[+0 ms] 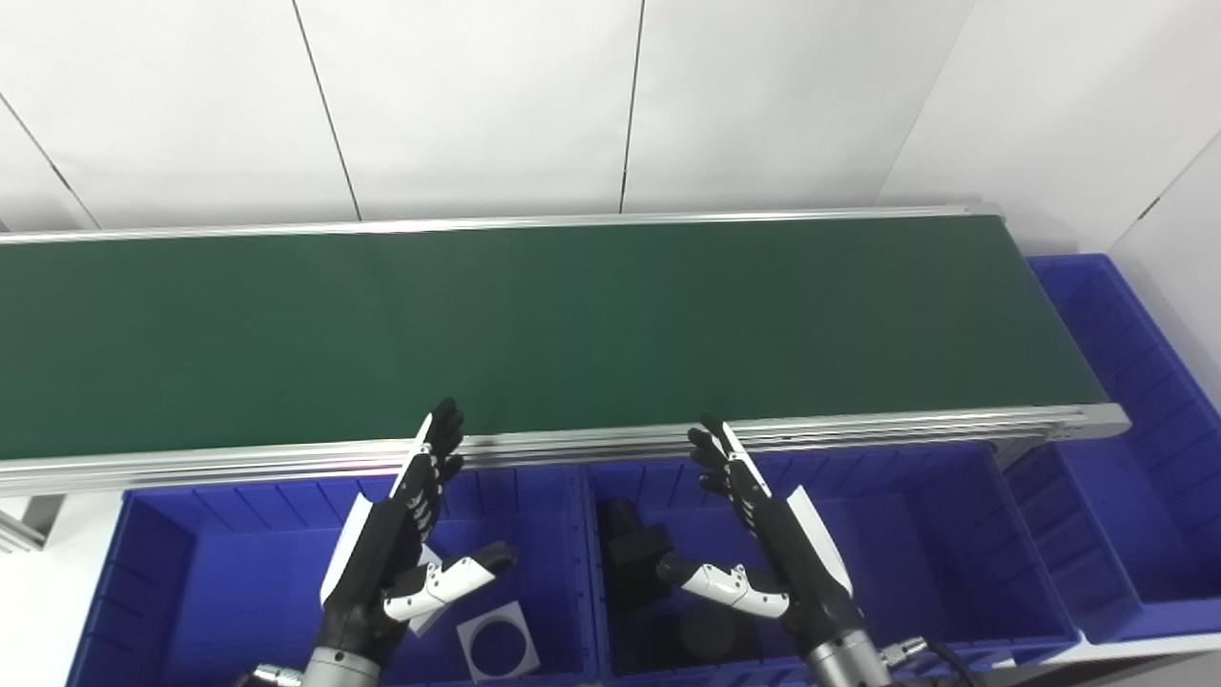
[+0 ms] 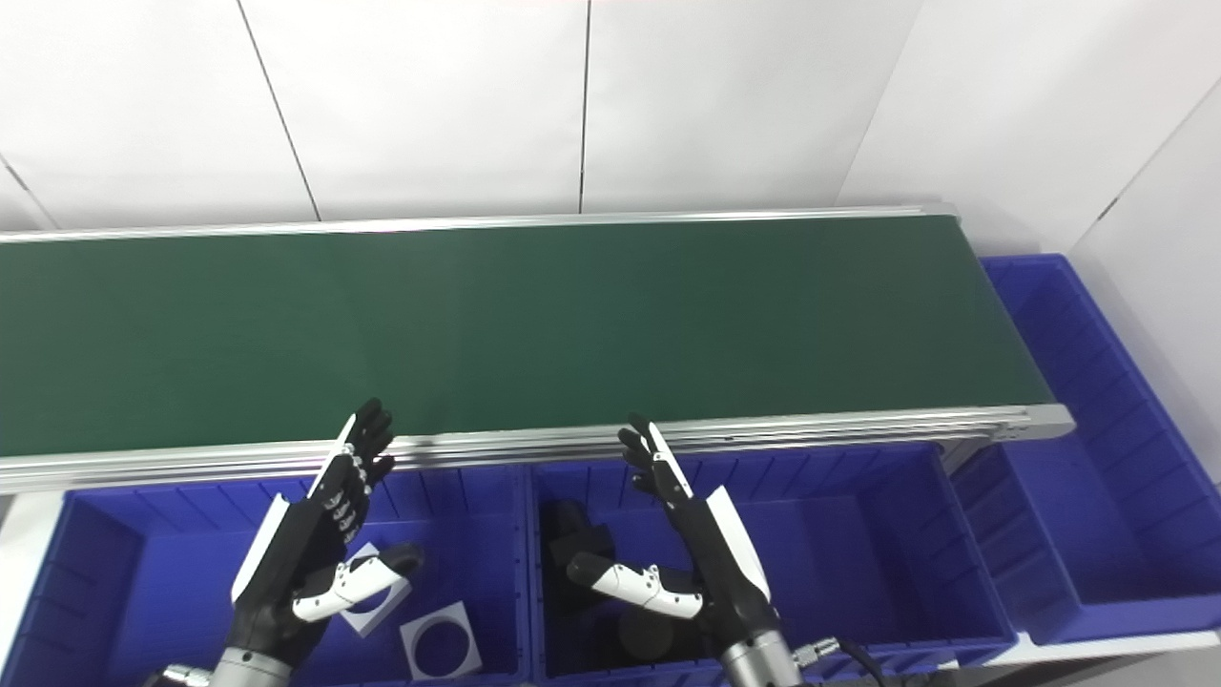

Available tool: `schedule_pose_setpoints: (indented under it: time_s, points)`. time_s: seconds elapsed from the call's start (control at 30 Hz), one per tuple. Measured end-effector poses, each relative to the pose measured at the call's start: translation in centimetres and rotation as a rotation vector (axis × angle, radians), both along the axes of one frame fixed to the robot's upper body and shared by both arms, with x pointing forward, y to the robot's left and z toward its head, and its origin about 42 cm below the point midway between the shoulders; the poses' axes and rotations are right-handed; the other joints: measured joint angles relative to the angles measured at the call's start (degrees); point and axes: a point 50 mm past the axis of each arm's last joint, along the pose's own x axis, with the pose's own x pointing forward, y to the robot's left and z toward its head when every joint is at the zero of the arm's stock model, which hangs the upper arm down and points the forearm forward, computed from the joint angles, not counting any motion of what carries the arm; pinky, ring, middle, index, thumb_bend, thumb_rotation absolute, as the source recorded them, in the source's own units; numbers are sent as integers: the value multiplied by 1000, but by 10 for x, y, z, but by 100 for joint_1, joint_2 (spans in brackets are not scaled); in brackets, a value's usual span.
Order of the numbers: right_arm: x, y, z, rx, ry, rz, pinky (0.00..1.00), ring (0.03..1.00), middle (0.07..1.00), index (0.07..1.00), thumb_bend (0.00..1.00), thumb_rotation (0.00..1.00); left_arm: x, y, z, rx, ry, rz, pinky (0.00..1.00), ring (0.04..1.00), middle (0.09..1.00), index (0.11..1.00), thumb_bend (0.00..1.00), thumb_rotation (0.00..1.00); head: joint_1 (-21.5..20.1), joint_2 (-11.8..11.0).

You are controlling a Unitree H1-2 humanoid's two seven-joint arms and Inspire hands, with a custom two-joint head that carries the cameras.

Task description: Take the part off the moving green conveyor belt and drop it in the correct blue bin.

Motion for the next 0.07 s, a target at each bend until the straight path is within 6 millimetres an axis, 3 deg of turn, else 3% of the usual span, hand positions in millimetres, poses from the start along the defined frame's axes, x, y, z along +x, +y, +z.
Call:
schedule_pose_setpoints:
  time_s: [0.07]
  points:
    - [-1, 0, 0, 2, 2, -2, 864, 926, 943, 1000, 865, 568, 0, 0, 0, 1, 0, 3, 998, 1000, 1000, 1000, 713, 487, 9, -9]
